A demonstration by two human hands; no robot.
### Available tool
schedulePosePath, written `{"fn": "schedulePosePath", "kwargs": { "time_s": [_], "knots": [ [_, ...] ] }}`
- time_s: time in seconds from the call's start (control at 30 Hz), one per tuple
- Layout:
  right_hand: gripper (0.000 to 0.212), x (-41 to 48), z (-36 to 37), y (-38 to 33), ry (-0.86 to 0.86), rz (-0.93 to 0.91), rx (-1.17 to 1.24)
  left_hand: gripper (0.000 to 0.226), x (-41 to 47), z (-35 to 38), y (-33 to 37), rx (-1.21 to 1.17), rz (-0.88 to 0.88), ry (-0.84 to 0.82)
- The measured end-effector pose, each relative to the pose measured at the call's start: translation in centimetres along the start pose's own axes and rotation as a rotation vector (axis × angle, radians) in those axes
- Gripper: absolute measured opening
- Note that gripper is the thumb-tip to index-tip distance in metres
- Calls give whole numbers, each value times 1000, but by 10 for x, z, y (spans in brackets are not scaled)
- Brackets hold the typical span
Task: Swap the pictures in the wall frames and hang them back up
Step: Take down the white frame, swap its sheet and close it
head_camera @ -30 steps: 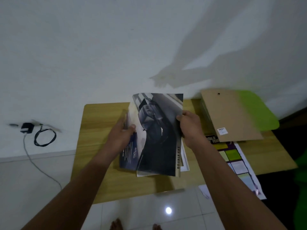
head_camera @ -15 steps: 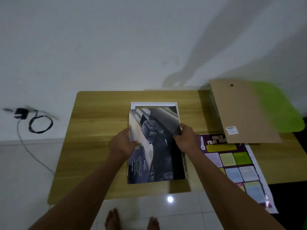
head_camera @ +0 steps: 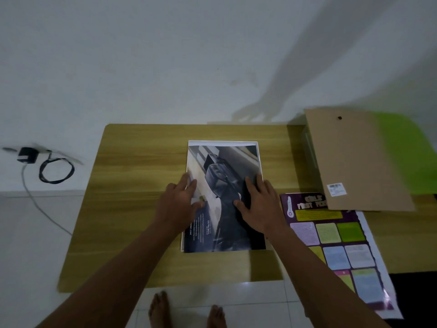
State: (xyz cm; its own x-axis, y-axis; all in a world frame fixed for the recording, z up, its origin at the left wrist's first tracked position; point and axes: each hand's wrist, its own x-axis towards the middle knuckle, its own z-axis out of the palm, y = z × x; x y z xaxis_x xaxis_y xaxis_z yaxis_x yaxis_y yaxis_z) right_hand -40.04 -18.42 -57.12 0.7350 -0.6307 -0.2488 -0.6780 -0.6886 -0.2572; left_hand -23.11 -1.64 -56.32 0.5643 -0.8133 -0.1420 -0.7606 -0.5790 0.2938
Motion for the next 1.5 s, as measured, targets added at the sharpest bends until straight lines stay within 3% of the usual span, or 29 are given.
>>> {"fn": "schedulePosePath", "kwargs": {
  "time_s": [0.17, 0.3, 0.57, 0.77, 0.93, 1.1, 1.3, 1.5],
  "knots": [
    [75, 3, 0, 0, 33, 16, 53, 73, 7, -3, 7, 122, 10, -27],
    [73, 6, -3, 0, 54, 3, -41, 78, 11, 0, 5, 201, 34, -38],
    [72, 11, 0, 3, 52, -5, -25, 106, 20, 6, -7, 176, 30, -87],
    [73, 14, -2, 2, 50, 6, -33, 104, 22, 7, -7, 224, 42, -96],
    [83, 8, -6, 3, 18, 4, 147, 101, 14, 3, -10, 215, 90, -60],
    [83, 2, -5, 5, 15, -4, 208, 112, 7, 2, -18, 219, 131, -101],
    [85, 1, -1, 1, 2, 11, 225, 109, 4, 11, -28, 207, 219, 15],
    [86, -1, -4, -4, -22, 75, 257, 111, 6, 7, -29, 214, 220, -6]
  ]
}}
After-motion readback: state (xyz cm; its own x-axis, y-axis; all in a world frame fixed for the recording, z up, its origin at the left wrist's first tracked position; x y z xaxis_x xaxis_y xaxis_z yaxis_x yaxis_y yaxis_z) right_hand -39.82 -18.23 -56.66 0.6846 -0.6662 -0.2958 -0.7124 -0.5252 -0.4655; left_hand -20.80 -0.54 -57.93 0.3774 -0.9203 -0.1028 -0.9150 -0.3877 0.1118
